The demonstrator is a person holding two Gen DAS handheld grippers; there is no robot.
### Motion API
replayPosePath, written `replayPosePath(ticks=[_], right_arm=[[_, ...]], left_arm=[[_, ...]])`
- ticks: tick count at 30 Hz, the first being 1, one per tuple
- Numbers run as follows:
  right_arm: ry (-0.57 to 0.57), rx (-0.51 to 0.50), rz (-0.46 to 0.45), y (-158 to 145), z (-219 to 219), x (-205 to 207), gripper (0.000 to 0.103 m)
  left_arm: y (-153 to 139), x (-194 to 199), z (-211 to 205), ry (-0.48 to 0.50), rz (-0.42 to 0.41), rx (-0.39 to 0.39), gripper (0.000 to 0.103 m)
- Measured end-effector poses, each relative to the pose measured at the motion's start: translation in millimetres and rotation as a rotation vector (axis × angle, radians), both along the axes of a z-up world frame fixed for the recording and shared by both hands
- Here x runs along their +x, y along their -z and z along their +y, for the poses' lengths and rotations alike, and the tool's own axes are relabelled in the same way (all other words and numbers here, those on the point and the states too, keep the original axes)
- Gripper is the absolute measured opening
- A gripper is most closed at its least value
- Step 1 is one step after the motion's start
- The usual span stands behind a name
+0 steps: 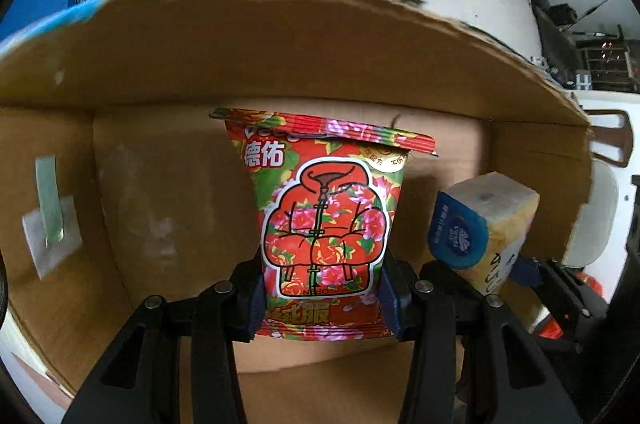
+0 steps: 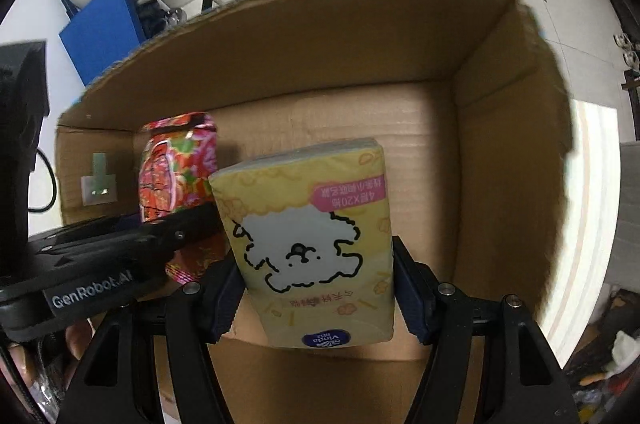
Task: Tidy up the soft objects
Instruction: 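Carry both items into the cardboard box and open both grippers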
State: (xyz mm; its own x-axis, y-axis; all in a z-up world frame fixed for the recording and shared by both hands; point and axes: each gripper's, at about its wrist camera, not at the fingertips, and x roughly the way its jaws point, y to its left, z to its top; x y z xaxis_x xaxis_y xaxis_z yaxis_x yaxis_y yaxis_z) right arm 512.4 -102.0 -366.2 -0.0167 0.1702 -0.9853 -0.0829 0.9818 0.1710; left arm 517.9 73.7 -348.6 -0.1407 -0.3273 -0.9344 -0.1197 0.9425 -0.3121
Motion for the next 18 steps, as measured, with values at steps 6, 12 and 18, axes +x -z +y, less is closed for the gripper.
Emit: replayPosePath(ticks=[6, 12, 18], right_arm=[[-0.018, -0.028, 0.018, 10.5, 3.9, 5.6, 0.07], [-0.018, -0.048, 0.011, 4.7, 6.7, 4.0, 0.079], [-0.028, -0.077, -0.004, -19.3, 2.7, -13.3, 0.094]], left_arm=[[3.2, 2.7, -19.0, 0.036, 0.006, 0.04, 0.044], [-18.6, -7.9, -37.5, 0.064, -0.071, 0.088, 0.077], [-49.1, -34.0, -29.2, 0.027, -0.193, 0.14, 0.1]])
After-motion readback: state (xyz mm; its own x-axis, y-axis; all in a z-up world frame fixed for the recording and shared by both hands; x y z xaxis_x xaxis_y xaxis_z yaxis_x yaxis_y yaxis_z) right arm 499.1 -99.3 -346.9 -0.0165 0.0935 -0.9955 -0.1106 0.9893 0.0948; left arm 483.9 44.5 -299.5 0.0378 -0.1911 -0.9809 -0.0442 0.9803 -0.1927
